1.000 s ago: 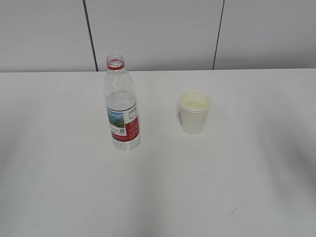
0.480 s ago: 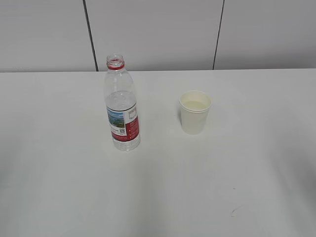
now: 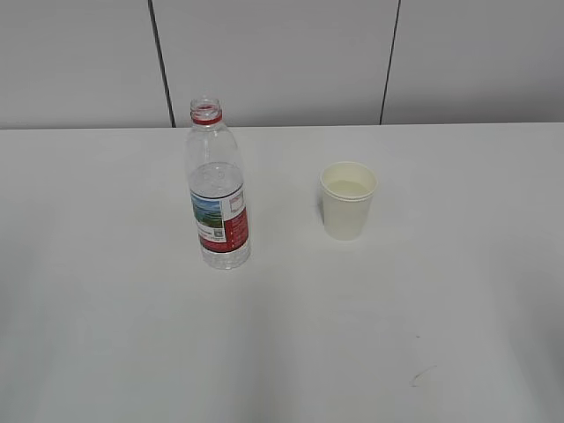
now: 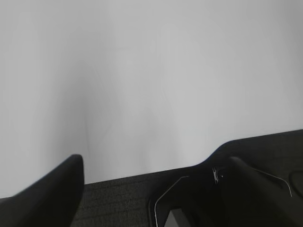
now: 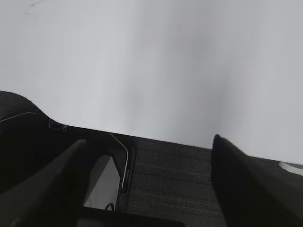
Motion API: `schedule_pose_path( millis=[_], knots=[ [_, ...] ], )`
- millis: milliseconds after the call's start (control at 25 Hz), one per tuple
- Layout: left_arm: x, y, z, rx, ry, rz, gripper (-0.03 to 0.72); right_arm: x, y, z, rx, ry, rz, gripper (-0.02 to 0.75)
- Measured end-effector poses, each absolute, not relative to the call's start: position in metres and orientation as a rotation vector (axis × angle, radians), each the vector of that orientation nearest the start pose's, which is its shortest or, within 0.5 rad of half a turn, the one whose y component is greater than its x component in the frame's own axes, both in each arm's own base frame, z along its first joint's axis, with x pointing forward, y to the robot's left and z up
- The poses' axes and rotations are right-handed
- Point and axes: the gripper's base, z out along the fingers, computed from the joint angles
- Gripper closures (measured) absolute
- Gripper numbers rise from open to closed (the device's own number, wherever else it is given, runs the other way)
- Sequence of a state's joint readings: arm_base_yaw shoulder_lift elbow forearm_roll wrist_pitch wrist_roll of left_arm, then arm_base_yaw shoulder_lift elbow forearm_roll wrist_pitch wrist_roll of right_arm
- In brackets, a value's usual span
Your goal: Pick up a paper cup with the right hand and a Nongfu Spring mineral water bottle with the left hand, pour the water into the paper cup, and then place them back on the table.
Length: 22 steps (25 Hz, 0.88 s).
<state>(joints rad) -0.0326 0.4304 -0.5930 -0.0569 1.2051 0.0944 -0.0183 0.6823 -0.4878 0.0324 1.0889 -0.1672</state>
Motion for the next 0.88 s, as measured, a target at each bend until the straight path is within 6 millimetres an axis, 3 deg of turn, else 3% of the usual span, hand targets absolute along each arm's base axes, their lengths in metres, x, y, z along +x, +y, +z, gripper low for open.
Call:
schedule_pose_path(
  millis=[160, 520, 880],
  knots=[
    [0.041, -0.006, 0.287, 0.152, 2.434, -0.045, 0.151, 0.076, 0.000, 0.234, -0.190, 2.675, -0.028, 0.154],
    [0.014, -0.004, 0.288, 0.137, 2.164, -0.021, 0.155, 0.049, 0.001, 0.248, -0.179, 2.439, -0.057, 0.153],
    [-0.010, -0.003, 0.288, 0.132, 2.020, -0.015, 0.155, 0.006, 0.001, 0.257, -0.160, 2.114, -0.087, 0.155]
  ],
)
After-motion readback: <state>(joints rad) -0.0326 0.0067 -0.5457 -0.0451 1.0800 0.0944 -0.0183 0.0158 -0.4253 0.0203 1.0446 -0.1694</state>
